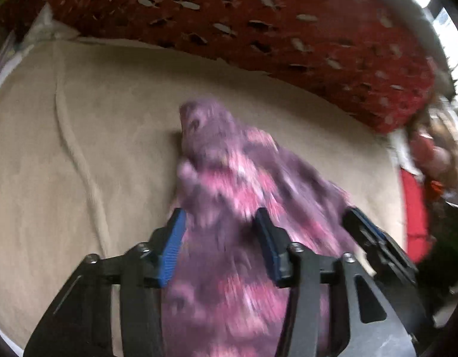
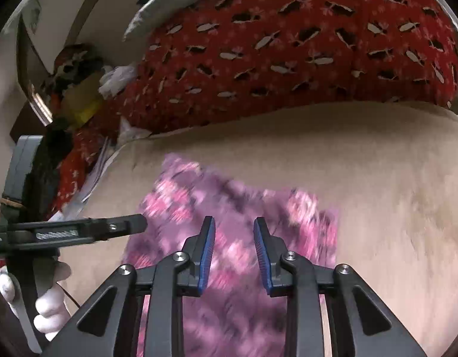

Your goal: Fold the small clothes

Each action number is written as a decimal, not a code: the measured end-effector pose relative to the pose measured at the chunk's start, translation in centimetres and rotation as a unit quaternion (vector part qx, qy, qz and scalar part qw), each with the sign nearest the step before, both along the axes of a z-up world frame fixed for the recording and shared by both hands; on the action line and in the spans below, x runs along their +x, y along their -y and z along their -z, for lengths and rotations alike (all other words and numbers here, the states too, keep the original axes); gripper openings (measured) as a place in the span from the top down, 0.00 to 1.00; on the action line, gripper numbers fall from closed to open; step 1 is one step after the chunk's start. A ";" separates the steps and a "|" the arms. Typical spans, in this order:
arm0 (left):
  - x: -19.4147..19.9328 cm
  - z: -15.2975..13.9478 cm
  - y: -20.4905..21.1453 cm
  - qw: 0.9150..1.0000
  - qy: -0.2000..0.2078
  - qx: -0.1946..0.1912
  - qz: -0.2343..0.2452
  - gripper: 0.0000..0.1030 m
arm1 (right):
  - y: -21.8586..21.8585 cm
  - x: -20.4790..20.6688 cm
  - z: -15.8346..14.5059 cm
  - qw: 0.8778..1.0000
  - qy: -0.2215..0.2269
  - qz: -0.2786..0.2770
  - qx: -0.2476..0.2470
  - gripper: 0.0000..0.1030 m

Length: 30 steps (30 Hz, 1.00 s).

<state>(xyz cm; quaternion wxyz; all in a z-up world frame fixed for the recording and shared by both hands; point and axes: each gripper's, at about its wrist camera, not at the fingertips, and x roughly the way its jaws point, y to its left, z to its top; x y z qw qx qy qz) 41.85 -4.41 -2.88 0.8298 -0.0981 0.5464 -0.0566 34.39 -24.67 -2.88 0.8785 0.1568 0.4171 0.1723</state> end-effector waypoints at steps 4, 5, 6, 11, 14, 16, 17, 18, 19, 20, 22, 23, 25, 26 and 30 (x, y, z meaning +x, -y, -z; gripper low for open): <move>3.5 3.8 0.3 0.999 -0.042 0.015 -0.026 0.32 | 2.2 2.3 5.2 0.997 -0.063 0.052 -0.001 0.87; 4.1 4.0 -0.5 0.998 -0.052 -0.009 -0.045 0.32 | 2.7 2.2 5.3 0.997 -0.051 0.057 0.019 0.90; 4.5 4.0 -1.2 0.996 -0.065 -0.032 -0.055 0.32 | 3.0 2.3 5.2 0.997 -0.053 0.060 0.025 0.95; 0.7 0.7 -3.8 0.996 -0.045 -0.076 -0.034 0.40 | 4.5 0.5 1.9 0.999 -0.040 0.008 0.032 0.86; -3.1 0.9 -3.3 0.998 -0.027 -0.050 -0.020 0.33 | 4.1 -2.7 0.3 0.995 -0.014 -0.083 0.059 0.80; -3.5 3.2 -2.1 0.998 -0.053 -0.032 -0.012 0.29 | 2.9 -4.5 1.6 0.993 -0.019 -0.116 0.010 0.71; -3.7 4.1 -1.9 0.997 -0.061 -0.036 -0.010 0.27 | 2.1 -4.7 3.2 0.991 -0.043 -0.118 -0.036 0.71; -4.0 3.7 -1.9 0.998 -0.053 -0.032 -0.017 0.27 | 1.8 -4.8 4.3 0.990 -0.057 -0.117 -0.060 0.70; -4.4 2.8 -1.9 0.998 -0.058 -0.029 -0.017 0.29 | 2.0 -5.2 4.4 0.992 -0.046 -0.107 -0.053 0.70; -4.9 2.1 -1.9 0.998 -0.056 -0.033 -0.013 0.29 | 2.4 -5.5 3.6 0.993 -0.051 -0.091 -0.047 0.70; -6.9 0.5 -2.2 0.999 -0.030 -0.034 -0.009 0.29 | 2.6 -7.0 1.9 0.994 -0.045 -0.091 -0.035 0.65; -8.2 0.0 -2.2 0.999 -0.019 -0.028 -0.008 0.29 | 2.6 -7.8 1.3 0.993 -0.039 -0.107 -0.029 0.66; -10.2 0.5 -1.9 1.000 -0.012 -0.010 -0.005 0.28 | 2.1 -10.1 0.9 0.988 -0.028 -0.143 -0.042 0.66; -10.9 1.7 -1.5 1.000 -0.023 0.005 -0.002 0.28 | 1.7 -11.1 1.6 0.986 -0.032 -0.154 -0.062 0.66; -12.6 4.0 -2.0 0.998 -0.055 -0.012 -0.020 0.26 | 1.3 -12.8 5.1 0.983 -0.071 -0.133 -0.102 0.64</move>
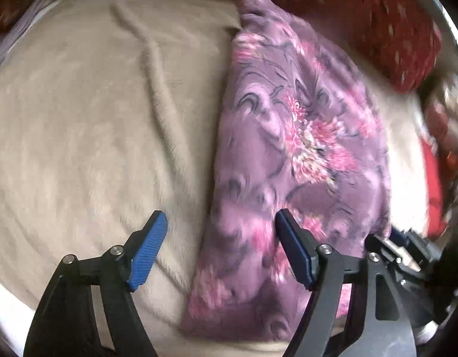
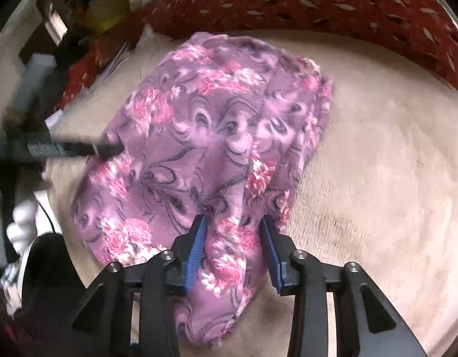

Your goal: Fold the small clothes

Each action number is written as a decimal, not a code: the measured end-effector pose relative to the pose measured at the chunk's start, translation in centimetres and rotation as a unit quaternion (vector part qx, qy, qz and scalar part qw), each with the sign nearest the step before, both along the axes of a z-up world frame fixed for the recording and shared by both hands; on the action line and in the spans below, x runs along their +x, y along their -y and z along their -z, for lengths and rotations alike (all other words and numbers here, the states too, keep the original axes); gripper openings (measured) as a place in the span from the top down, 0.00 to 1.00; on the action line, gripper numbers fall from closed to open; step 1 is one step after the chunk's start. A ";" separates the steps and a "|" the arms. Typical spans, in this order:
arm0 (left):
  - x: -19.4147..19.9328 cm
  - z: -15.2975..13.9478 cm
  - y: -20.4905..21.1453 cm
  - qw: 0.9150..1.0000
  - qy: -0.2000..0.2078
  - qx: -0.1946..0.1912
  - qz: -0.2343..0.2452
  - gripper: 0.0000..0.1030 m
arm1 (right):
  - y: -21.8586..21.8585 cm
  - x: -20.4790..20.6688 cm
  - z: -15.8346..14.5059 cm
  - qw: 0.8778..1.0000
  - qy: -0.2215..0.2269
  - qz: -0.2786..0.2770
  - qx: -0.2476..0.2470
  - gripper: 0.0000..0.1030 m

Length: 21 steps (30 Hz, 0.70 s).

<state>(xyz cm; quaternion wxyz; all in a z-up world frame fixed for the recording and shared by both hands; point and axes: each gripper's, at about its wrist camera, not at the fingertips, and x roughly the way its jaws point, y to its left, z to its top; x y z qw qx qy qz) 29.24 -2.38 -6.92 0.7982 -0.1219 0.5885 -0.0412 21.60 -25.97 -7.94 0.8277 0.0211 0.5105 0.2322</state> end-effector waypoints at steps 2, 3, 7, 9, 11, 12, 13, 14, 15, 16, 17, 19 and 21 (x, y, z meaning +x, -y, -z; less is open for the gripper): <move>-1.4 -0.8 -0.3 1.000 0.000 0.000 0.004 0.27 | 0.4 -1.1 -1.2 1.000 0.008 0.018 -0.008 0.62; -2.1 -0.8 -0.4 1.000 0.003 0.009 0.001 0.26 | 0.7 -1.9 -1.8 1.000 0.016 0.018 -0.006 0.59; -3.5 1.2 0.5 0.998 -0.003 0.062 0.012 0.12 | 1.4 -3.9 -0.2 0.998 0.000 0.020 -0.065 0.45; -3.8 1.2 1.1 0.997 0.014 0.075 0.007 0.10 | 2.3 -4.7 1.3 0.997 -0.007 0.053 -0.049 0.42; -3.9 1.3 1.3 0.997 0.013 0.076 0.008 0.08 | 2.8 -5.0 1.5 0.995 -0.004 0.092 -0.031 0.41; -3.9 1.3 1.2 0.997 0.012 0.073 0.007 0.08 | 2.7 -5.3 1.5 0.994 0.000 0.104 -0.035 0.37; -3.9 1.4 1.1 0.997 0.011 0.070 0.008 0.08 | 2.9 -5.6 1.6 0.993 0.002 0.110 -0.040 0.30; -4.4 1.3 0.8 0.998 0.010 0.067 0.008 0.08 | 2.7 -5.8 1.8 0.992 0.003 0.117 -0.045 0.26; -4.8 1.4 0.4 0.998 0.010 0.066 0.009 0.07 | 2.6 -6.0 2.1 0.991 0.001 0.121 -0.048 0.17; -5.0 1.4 0.0 0.998 0.010 0.065 0.009 0.06 | 2.3 -6.5 2.2 0.990 -0.002 0.127 -0.055 0.14; -5.2 1.5 0.0 0.998 0.011 0.065 0.010 0.05 | 2.1 -6.5 2.3 0.989 -0.005 0.134 -0.062 0.09; -5.4 1.7 -0.9 0.998 0.012 0.063 0.011 0.02 | 1.6 -6.2 2.2 0.987 -0.012 0.146 -0.071 0.01; -7.1 2.1 -2.0 0.998 0.012 0.060 0.011 0.00 | 1.0 -6.6 2.2 0.985 -0.019 0.156 -0.075 0.01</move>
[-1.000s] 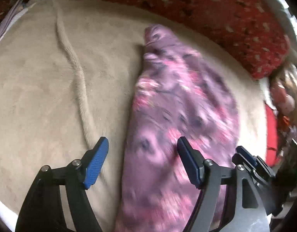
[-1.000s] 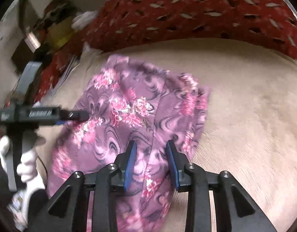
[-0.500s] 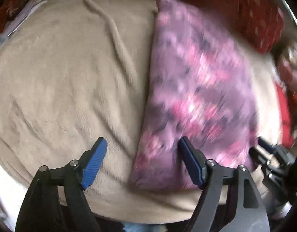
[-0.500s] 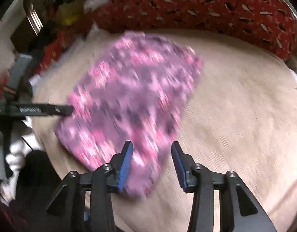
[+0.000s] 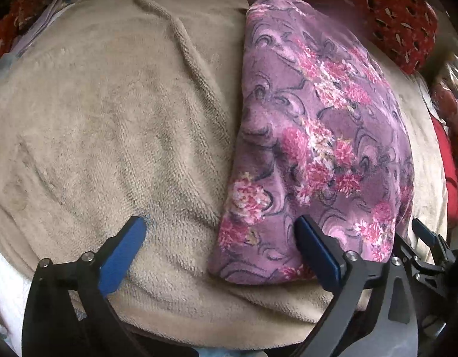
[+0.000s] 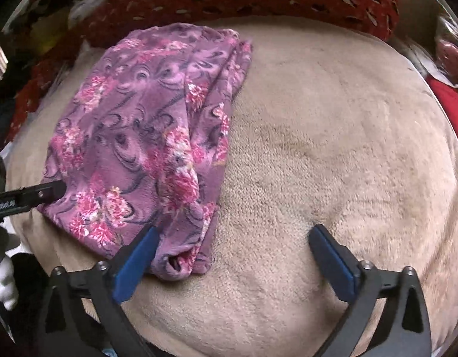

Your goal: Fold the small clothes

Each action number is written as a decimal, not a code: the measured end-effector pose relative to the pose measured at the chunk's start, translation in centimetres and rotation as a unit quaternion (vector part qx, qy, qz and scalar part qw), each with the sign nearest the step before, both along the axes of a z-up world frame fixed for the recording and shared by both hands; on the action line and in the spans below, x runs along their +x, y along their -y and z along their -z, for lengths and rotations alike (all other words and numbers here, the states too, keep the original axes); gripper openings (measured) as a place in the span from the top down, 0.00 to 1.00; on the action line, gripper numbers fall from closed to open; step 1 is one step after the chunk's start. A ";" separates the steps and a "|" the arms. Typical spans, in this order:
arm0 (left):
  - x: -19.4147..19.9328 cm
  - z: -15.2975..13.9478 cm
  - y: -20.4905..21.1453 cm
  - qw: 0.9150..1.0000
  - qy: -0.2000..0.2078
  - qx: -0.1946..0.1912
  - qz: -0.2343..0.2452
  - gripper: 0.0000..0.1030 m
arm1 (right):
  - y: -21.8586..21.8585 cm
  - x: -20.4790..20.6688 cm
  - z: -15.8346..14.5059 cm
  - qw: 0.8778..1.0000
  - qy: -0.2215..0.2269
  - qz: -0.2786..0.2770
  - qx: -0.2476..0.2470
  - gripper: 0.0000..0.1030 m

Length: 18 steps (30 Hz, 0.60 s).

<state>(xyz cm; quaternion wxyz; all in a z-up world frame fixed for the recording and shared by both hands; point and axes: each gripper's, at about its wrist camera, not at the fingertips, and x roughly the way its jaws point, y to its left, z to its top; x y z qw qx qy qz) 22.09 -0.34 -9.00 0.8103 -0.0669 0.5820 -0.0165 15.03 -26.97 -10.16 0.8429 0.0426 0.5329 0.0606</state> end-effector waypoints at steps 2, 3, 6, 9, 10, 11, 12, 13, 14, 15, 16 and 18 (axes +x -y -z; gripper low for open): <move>0.0 0.4 0.1 1.000 -0.001 -0.004 0.002 0.00 | 0.1 -0.2 0.2 1.000 -0.003 0.011 0.003 0.00; 0.0 0.5 0.0 1.000 -0.001 -0.004 0.004 0.00 | 0.0 0.3 0.4 1.000 -0.004 0.014 0.005 0.00; 0.1 0.5 -0.3 1.000 -0.004 -0.005 0.009 0.00 | 0.2 0.6 0.7 1.000 -0.012 0.021 0.012 0.00; 0.2 0.5 -0.7 1.000 -0.013 -0.010 0.014 0.00 | 0.5 1.4 0.9 0.999 -0.033 0.023 0.016 0.00; 0.1 0.4 -1.0 1.000 -0.017 -0.013 0.015 0.00 | 0.4 1.4 0.8 0.999 -0.044 0.015 0.011 0.00; 0.1 0.3 -1.3 1.000 -0.020 -0.016 0.017 0.00 | 0.6 1.8 0.6 0.999 -0.049 0.007 0.004 0.01; -0.3 0.0 -1.9 0.999 -0.021 -0.020 0.015 0.00 | 0.4 2.0 0.5 0.999 -0.054 -0.001 -0.003 0.01; -0.8 -0.3 -2.7 0.999 -0.021 -0.024 0.008 0.00 | 0.3 2.0 0.4 0.998 -0.058 -0.004 -0.008 0.01; -1.1 -0.4 -3.4 0.999 -0.020 -0.026 0.003 0.00 | 0.6 1.6 0.3 0.998 -0.060 -0.004 -0.011 0.01; -1.6 -0.6 -4.2 0.999 -0.017 -0.027 -0.004 0.00 | 0.8 1.4 0.2 0.998 -0.061 -0.003 -0.014 0.01; -2.4 -1.0 -5.2 1.000 -0.010 -0.025 -0.013 0.00 | 1.1 1.0 0.0 0.998 -0.060 -0.003 -0.021 0.01; -3.5 -1.6 -6.6 1.000 0.006 -0.005 -0.026 0.00 | 1.9 0.0 -0.3 0.997 -0.059 -0.003 -0.043 0.02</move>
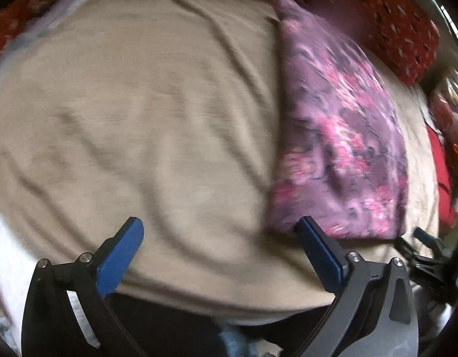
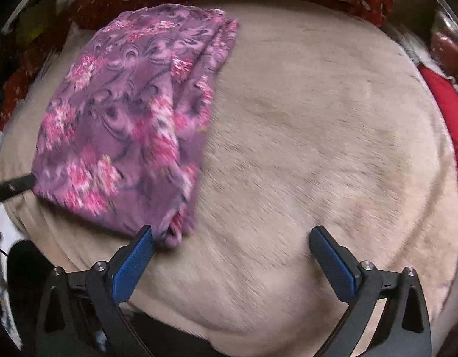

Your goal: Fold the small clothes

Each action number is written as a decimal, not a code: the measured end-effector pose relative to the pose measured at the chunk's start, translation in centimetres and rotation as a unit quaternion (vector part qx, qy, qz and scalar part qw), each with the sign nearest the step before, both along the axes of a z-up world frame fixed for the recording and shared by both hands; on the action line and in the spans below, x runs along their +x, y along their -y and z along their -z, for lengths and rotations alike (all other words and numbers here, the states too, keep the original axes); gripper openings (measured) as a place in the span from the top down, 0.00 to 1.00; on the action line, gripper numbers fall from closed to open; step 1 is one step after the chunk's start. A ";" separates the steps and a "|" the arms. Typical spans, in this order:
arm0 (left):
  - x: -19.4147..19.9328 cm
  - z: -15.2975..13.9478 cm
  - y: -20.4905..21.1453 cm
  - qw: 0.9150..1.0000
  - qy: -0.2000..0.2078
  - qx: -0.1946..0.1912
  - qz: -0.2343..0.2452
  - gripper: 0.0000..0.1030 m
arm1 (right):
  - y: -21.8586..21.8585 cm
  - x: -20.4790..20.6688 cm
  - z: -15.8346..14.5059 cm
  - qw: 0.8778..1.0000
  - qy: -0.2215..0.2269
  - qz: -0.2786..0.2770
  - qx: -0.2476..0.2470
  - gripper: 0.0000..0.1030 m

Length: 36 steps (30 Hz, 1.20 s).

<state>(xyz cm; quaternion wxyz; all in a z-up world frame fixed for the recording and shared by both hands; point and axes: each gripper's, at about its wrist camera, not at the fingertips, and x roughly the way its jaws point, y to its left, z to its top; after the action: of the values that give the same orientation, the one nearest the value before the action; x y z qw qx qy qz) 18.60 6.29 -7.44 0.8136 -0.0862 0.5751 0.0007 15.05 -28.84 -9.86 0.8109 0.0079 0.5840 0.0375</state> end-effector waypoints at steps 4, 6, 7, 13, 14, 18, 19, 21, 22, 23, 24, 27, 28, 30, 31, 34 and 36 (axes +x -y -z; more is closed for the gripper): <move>-2.6 -1.7 -2.1 0.998 0.037 0.039 -0.012 0.00 | 0.4 -2.3 -2.3 0.998 0.031 -0.013 -0.061 0.10; -4.0 -2.6 -2.5 0.997 0.058 0.050 -0.012 0.00 | 0.3 -3.7 -4.8 0.995 0.068 -0.033 -0.066 0.09; -4.6 -3.0 -2.4 0.996 0.068 0.054 -0.009 0.00 | 0.1 -4.7 -6.5 0.992 0.094 -0.047 -0.064 0.08; -6.9 -4.2 0.5 0.992 0.102 0.069 0.019 0.00 | -1.6 -8.5 -10.5 0.983 0.169 -0.064 -0.042 0.07; -7.3 -4.1 1.2 0.992 0.104 0.069 0.027 0.00 | -2.2 -8.8 -10.4 0.982 0.175 -0.062 -0.039 0.07; -7.9 -4.1 3.3 0.990 0.103 0.076 0.054 0.00 | -3.9 -9.6 -10.3 0.978 0.197 -0.054 -0.049 0.07; -8.1 -4.1 3.7 0.990 0.103 0.077 0.058 0.00 | -4.1 -9.9 -10.3 0.977 0.200 -0.051 -0.046 0.07; -8.3 -4.4 4.0 0.989 0.106 0.079 0.061 0.00 | -4.3 -10.2 -10.5 0.977 0.204 -0.046 -0.038 0.07; -8.4 -4.6 4.1 0.989 0.108 0.081 0.062 0.00 | -4.3 -10.3 -10.7 0.976 0.208 -0.047 -0.040 0.07; -8.4 -4.8 4.1 0.988 0.112 0.084 0.062 0.00 | -4.3 -10.4 -10.9 0.975 0.212 -0.052 -0.050 0.07; -8.5 -5.2 4.0 0.988 0.117 0.086 0.060 0.00 | -4.3 -10.6 -11.2 0.973 0.217 -0.057 -0.062 0.07; -8.6 -5.9 3.6 0.986 0.131 0.092 0.051 0.00 | -3.9 -11.4 -13.1 0.950 0.255 -0.093 -0.152 0.07; -8.6 -6.2 3.5 0.985 0.136 0.095 0.047 0.00 | -3.8 -11.6 -13.4 0.941 0.268 -0.101 -0.181 0.07; -8.7 -6.2 3.6 0.984 0.140 0.098 0.042 0.00 | -3.4 -12.4 -14.1 0.906 0.302 -0.117 -0.274 0.04; -8.7 -6.1 3.7 0.984 0.141 0.098 0.040 0.00 | -3.2 -12.6 -14.1 0.894 0.311 -0.119 -0.300 0.02; -8.6 -5.5 4.5 0.987 0.130 0.090 0.041 0.00 | -2.5 -13.1 -13.2 0.892 0.316 -0.107 -0.305 0.02; -8.7 -5.2 5.2 0.988 0.121 0.082 0.046 0.00 | -1.9 -12.9 -11.9 0.924 0.295 -0.082 -0.230 0.02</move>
<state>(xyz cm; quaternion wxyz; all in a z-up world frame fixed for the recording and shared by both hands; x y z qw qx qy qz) 9.95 1.11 -2.22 0.8809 0.0083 0.4733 0.0000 2.10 -26.89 2.03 0.9201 -0.2380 0.3096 -0.0309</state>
